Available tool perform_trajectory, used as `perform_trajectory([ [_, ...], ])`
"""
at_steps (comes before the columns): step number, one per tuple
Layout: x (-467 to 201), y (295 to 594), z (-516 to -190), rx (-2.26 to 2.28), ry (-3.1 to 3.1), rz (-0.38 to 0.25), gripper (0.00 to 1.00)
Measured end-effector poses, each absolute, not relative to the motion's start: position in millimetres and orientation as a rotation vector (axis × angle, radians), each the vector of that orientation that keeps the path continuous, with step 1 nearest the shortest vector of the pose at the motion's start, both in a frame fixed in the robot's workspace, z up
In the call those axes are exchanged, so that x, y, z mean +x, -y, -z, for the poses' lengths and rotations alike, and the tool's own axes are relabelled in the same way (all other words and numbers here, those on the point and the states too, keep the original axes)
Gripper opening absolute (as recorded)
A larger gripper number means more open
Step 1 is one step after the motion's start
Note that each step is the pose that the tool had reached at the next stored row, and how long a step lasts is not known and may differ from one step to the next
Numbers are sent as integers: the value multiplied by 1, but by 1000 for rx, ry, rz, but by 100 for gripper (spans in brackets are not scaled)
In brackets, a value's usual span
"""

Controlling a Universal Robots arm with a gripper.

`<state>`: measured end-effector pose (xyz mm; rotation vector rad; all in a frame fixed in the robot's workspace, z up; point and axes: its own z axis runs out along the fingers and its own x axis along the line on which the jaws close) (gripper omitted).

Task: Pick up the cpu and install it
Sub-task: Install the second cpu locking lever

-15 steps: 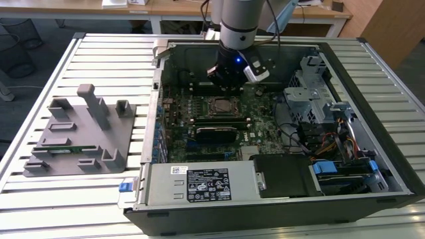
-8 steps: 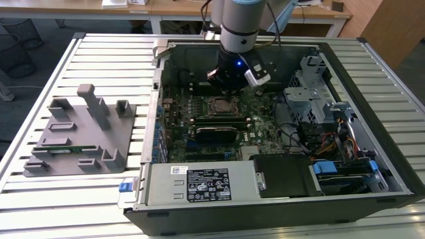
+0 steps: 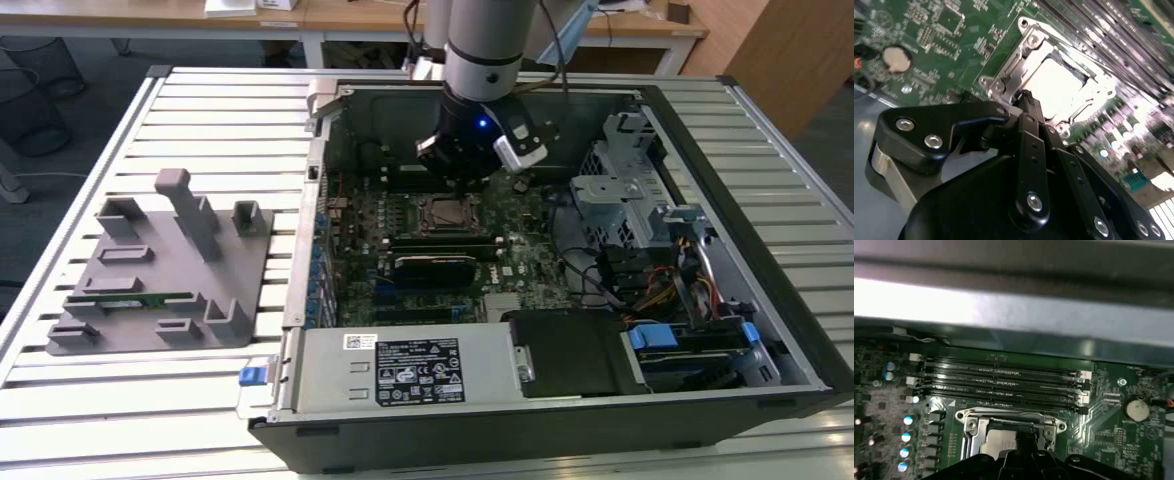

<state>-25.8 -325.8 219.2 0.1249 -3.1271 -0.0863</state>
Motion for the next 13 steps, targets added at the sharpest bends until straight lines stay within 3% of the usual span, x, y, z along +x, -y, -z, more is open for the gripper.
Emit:
perform_trajectory([
  [6,-26,326,-241,125,3127,86,11],
  [13,-26,347,-240,125,3127,87,11],
])
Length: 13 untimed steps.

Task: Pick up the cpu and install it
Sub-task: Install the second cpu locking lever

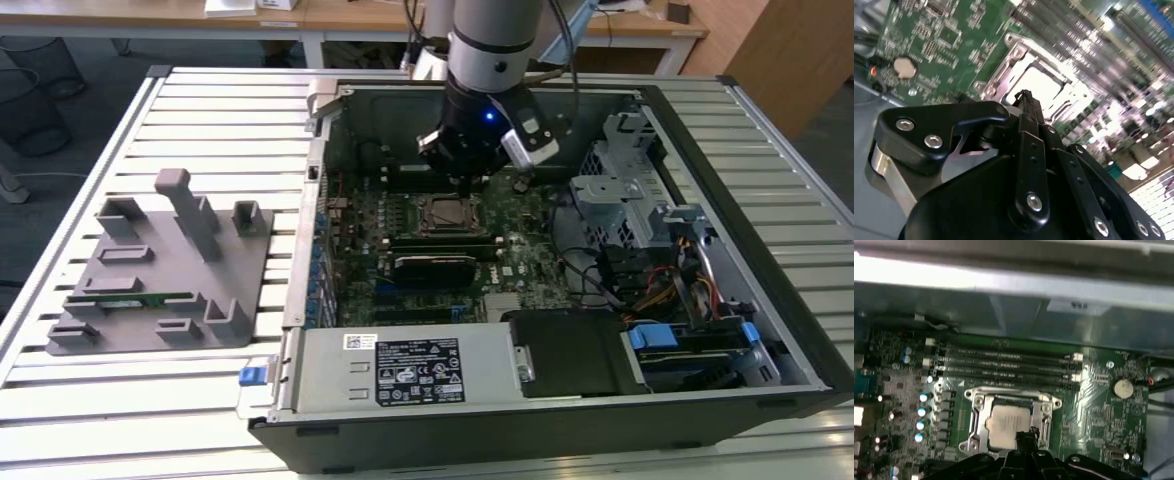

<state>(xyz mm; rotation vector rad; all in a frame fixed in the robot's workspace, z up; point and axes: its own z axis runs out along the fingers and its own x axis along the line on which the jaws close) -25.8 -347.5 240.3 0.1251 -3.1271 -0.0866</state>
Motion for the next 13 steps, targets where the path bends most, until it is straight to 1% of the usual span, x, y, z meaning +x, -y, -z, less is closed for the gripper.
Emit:
perform_trajectory([
  [7,-26,371,-239,124,3117,87,11],
  [13,-27,384,-236,123,3108,88,11],
])
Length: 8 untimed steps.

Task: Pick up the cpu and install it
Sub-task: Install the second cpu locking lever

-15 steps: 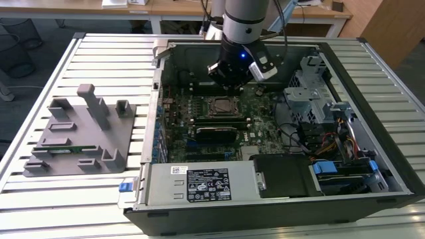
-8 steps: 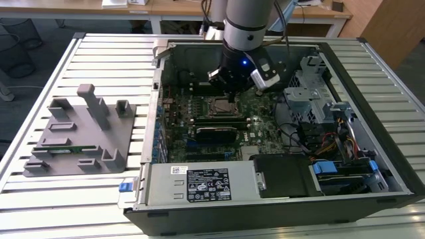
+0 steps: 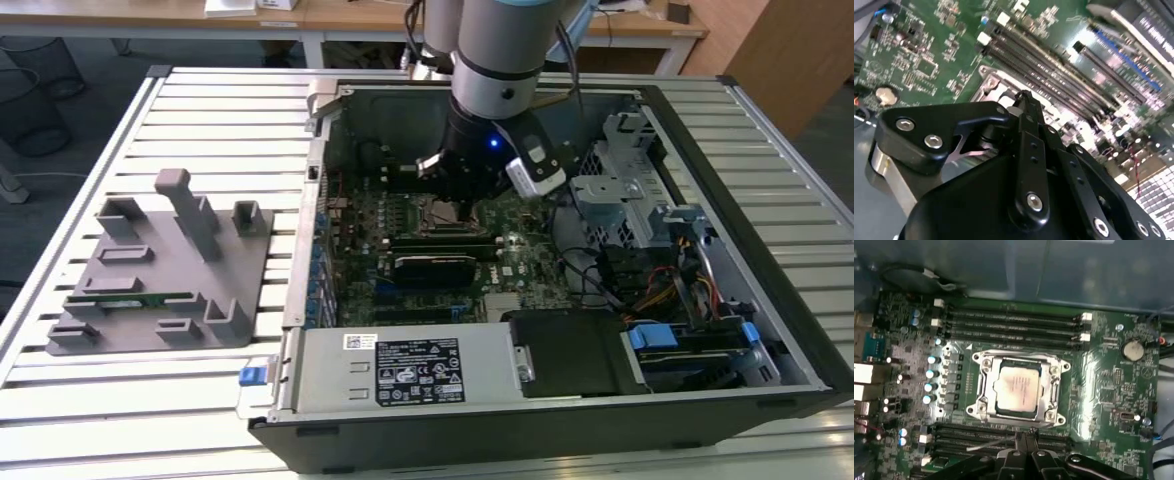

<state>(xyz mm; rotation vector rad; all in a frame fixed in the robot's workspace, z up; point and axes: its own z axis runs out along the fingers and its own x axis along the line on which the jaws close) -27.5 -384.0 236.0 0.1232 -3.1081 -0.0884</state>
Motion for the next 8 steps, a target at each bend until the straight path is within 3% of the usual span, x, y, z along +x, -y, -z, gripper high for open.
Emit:
perform_trajectory([
  [8,-42,385,-232,124,3108,90,11],
])
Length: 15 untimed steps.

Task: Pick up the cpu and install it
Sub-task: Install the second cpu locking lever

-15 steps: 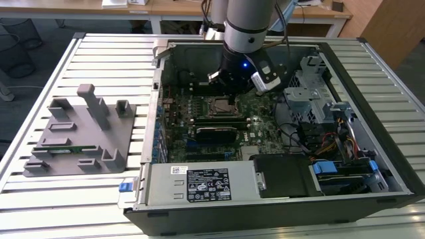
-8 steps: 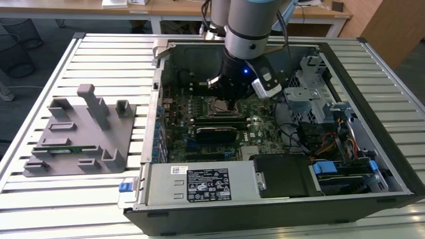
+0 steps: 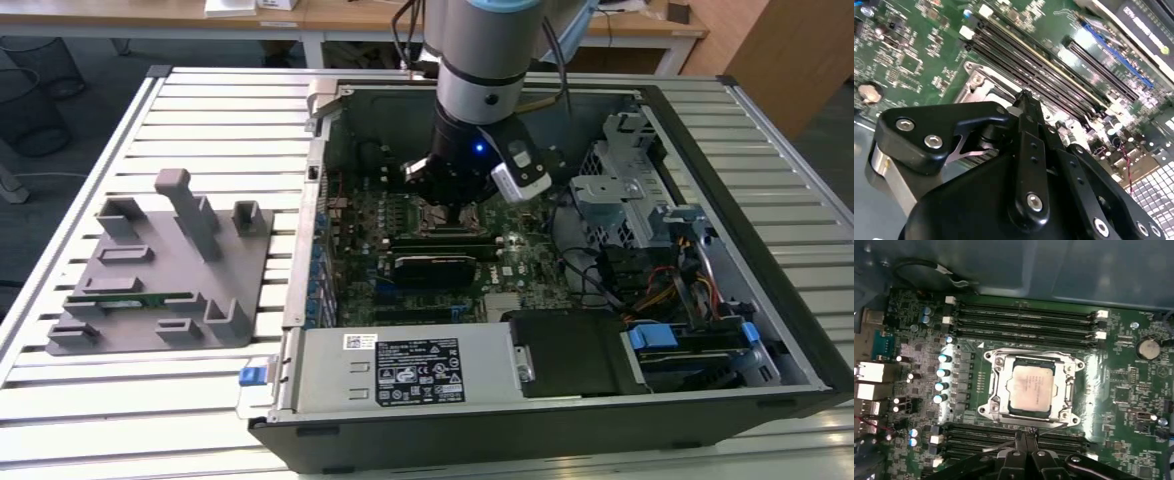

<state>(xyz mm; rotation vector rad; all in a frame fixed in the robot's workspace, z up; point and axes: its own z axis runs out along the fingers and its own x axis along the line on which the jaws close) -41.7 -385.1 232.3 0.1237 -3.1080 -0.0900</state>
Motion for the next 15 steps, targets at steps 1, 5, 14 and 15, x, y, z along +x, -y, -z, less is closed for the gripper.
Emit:
perform_trajectory([
  [1,-42,385,-232,124,3108,90,11],
  [5,-43,385,-228,124,3108,91,11],
  [14,-50,385,-224,124,3108,91,11],
  [15,-50,385,-223,124,3108,91,11],
])
